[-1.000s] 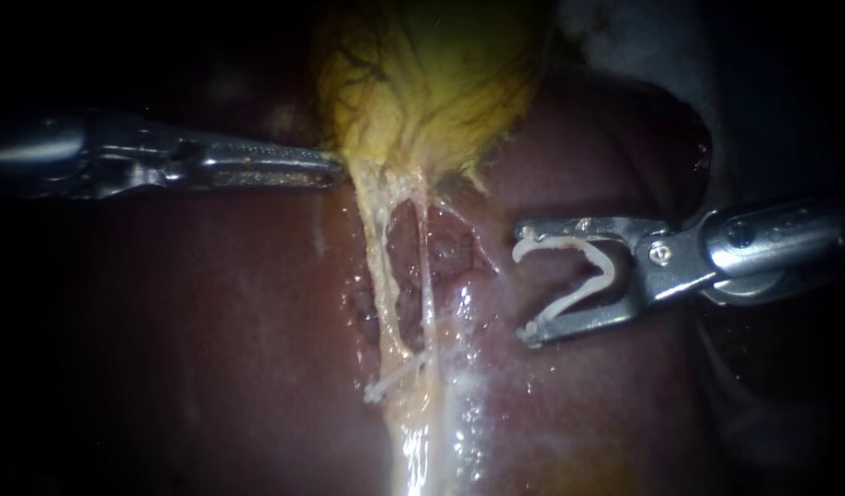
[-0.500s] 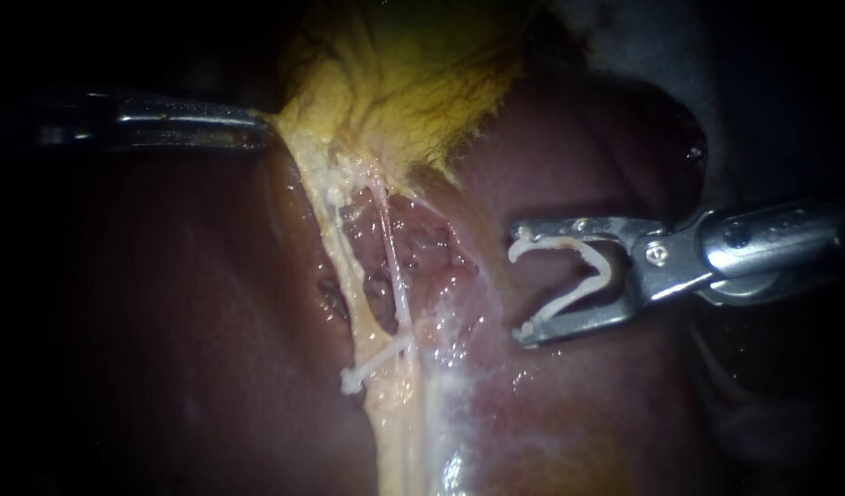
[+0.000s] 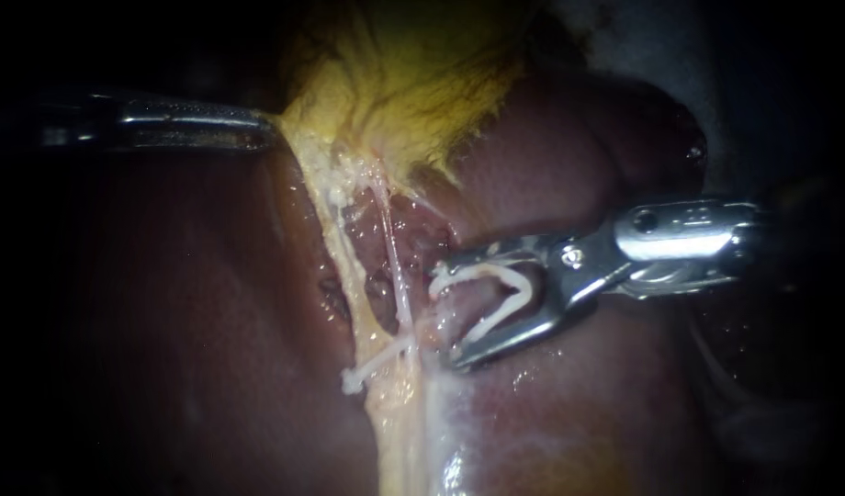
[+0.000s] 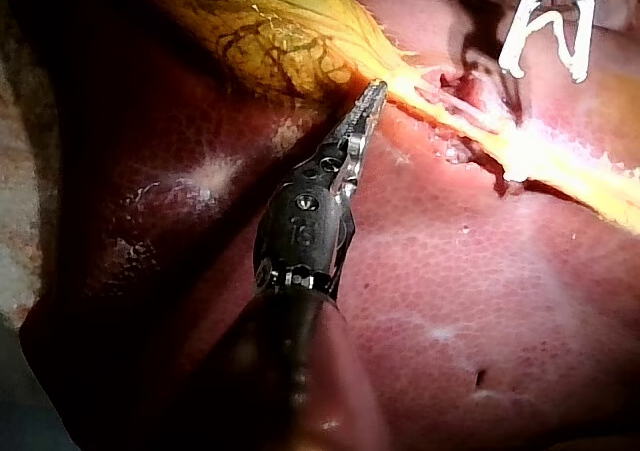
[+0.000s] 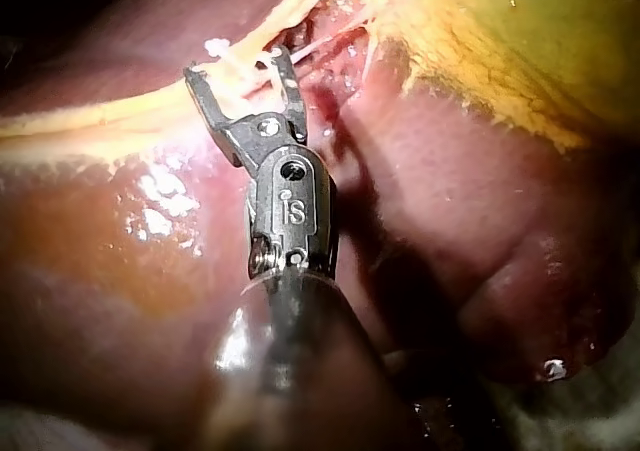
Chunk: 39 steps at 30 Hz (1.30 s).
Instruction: Clipping second clip left tube
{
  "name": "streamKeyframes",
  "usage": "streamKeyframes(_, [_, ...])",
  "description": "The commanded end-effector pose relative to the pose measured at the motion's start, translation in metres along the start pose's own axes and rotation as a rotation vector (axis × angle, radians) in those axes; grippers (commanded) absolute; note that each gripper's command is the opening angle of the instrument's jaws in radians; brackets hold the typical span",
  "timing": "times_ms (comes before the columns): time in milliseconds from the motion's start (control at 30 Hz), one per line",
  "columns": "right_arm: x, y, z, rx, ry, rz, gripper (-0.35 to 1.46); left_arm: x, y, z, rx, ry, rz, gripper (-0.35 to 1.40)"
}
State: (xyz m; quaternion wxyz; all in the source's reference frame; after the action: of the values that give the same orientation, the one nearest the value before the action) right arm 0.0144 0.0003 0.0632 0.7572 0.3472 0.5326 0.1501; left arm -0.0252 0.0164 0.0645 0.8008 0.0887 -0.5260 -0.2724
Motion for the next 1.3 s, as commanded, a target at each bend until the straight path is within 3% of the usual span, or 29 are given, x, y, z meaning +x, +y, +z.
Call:
streamKeyframes(33, [-0.0003, 0.0003, 0.0005, 0.007, 0.001, 0.013, 0.54, 0.0000, 0.0000, 0.0000, 0.000, 0.000, 0.000, -0.35])
streamKeyframes(767, [-0.0076, 0.0062, 0.0053, 0.085, -0.004, 0.142, 0.55, 0.0000, -0.0001, 0.0001, -0.001, 0.000, 0.000, -0.35])
streamKeyframes(1033, [-0.0077, 0.0078, 0.0072, 0.086, 0.027, 0.167, 0.55, 0.0001, -0.0001, 0.0003, -0.003, 0.000, 0.000, -0.35])
streamKeyframes(1300, [-0.0080, 0.0077, 0.0097, 0.122, 0.040, 0.182, 0.56, 0.0001, -0.0002, 0.0004, -0.003, 0.000, 0.000, -0.35])
